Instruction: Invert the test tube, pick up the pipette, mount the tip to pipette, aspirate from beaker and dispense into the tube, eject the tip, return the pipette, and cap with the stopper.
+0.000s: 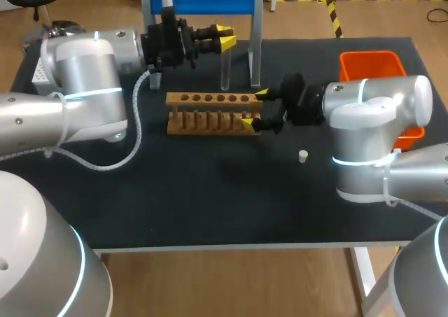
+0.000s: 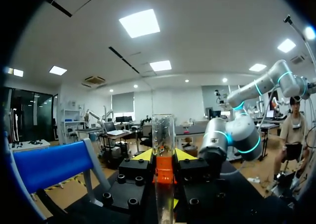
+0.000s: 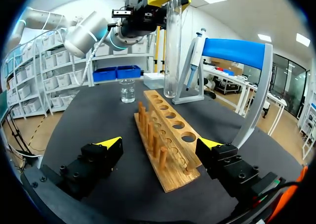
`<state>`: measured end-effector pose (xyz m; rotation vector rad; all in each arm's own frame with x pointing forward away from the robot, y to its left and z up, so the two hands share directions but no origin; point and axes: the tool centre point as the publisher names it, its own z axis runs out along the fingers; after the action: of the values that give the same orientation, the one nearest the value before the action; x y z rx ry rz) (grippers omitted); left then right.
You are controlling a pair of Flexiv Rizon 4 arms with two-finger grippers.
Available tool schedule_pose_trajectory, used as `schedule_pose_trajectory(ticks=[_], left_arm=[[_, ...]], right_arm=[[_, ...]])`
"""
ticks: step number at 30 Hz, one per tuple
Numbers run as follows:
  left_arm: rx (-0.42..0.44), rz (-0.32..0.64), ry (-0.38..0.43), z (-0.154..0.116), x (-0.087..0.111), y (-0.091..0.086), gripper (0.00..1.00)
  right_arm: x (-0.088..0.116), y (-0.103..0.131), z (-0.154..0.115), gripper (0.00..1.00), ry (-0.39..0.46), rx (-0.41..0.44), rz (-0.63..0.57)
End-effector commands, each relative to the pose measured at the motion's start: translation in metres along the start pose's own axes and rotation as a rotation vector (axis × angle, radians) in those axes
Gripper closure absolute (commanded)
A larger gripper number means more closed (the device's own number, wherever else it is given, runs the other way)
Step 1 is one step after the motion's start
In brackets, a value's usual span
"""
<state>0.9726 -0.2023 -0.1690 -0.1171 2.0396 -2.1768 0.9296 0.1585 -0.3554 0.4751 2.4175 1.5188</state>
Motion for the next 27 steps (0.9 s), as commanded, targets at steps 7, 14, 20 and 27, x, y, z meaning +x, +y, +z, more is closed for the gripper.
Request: schedule_pose_trajectory(ticks=[7, 14, 20, 27], left_arm=[[0.001, -0.026, 0.006, -0.003, -0.012, 0.015, 1.00], [0.005, -0.047, -0.002, -0.006, -0.016, 0.023, 1.00], [0.013, -0.061, -0.010, -0.009, -0.017, 0.027, 1.00], [0.015, -0.071, -0.027, -0.011, -0.018, 0.032, 1.00]], right_arm=[[0.000, 0.000, -0.001, 0.00, 0.002, 0.002, 0.000], [0.000, 0.000, -0.001, 0.00, 0.002, 0.002, 0.000], [0.000, 0.000, -0.001, 0.00, 0.002, 0.002, 0.000], [0.000, 0.000, -0.001, 0.00, 0.002, 0.002, 0.000]])
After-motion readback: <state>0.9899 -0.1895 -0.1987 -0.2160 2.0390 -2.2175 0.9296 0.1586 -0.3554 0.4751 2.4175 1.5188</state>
